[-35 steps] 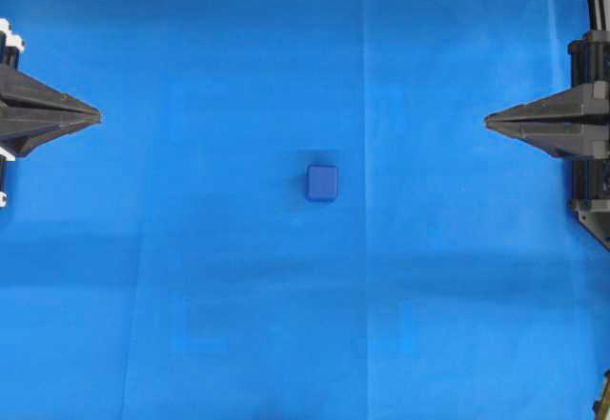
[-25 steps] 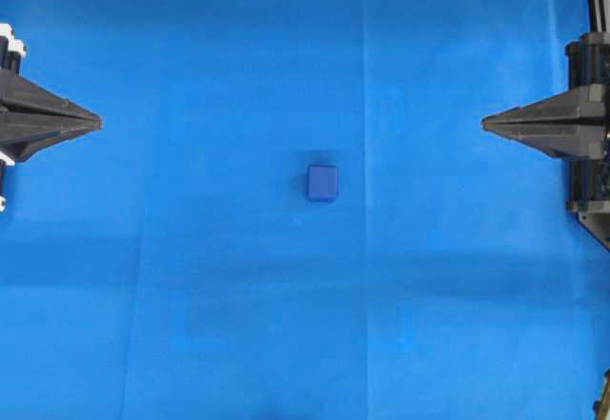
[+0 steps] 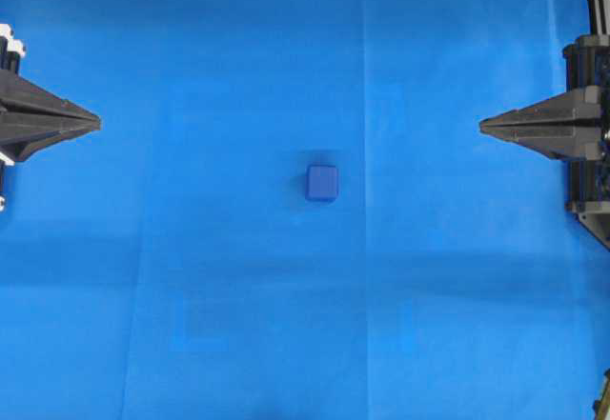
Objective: Handover the blue block to the right arm after grasping it with the left arm, then place it in the designated position.
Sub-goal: 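Open the left gripper and begin reaching toward the blue cube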
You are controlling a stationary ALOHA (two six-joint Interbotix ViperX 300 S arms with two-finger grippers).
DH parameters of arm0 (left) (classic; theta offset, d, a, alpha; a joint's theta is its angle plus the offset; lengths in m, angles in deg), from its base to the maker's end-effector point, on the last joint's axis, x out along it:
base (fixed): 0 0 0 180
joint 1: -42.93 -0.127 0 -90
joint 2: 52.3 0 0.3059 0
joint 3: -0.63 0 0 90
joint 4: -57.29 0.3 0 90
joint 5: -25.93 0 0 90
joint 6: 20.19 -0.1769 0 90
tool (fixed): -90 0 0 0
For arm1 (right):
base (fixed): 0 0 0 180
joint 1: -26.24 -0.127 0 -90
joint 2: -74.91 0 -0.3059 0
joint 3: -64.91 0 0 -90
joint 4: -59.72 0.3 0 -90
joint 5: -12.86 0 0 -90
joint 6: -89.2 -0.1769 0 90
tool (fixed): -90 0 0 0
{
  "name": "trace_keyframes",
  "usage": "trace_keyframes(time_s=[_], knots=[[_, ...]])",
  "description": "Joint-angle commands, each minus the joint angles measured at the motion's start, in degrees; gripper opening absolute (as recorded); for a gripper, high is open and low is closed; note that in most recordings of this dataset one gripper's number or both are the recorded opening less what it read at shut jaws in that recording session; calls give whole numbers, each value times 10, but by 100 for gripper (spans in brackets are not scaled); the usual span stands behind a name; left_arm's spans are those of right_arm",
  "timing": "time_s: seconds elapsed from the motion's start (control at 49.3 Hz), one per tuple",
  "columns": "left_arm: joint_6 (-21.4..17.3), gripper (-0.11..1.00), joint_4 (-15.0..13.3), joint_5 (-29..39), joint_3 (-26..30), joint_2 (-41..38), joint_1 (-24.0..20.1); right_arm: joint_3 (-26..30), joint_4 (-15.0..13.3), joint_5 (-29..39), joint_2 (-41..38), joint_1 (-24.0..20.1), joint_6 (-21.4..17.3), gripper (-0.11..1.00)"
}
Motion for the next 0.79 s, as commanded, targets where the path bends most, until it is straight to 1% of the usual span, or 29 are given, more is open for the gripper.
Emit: trace_keyframes(time_s=[0.0,0.061,0.101,0.182,0.243,0.304,0.345,0.365,0.426,0.608,0.77], knots=[[-1,10,1,-5,4,-3,2,15,2,-4,-4,-1,-1,5],[-1,26,1,-5,4,-4,2,16,3,-4,-5,-1,-1,16],[-1,38,2,-5,4,-4,2,16,4,-4,-5,-1,-1,26],[-1,64,3,-4,4,-7,4,16,4,-2,-4,3,-1,51],[-1,80,3,-4,4,-8,6,15,4,-3,-5,5,-2,69],[-1,90,3,-3,4,-7,8,16,4,-4,-7,7,-2,85],[0,93,3,-3,4,-6,9,16,4,-4,-7,8,-1,94],[-1,93,3,-3,4,-6,9,16,4,-4,-7,8,-2,95],[-1,93,3,-2,4,-7,9,16,4,-4,-7,8,-1,93],[-1,93,3,-8,6,-17,8,15,4,-4,-14,9,-2,95],[-1,93,3,-45,13,-58,4,16,4,-8,-23,14,-2,95]])
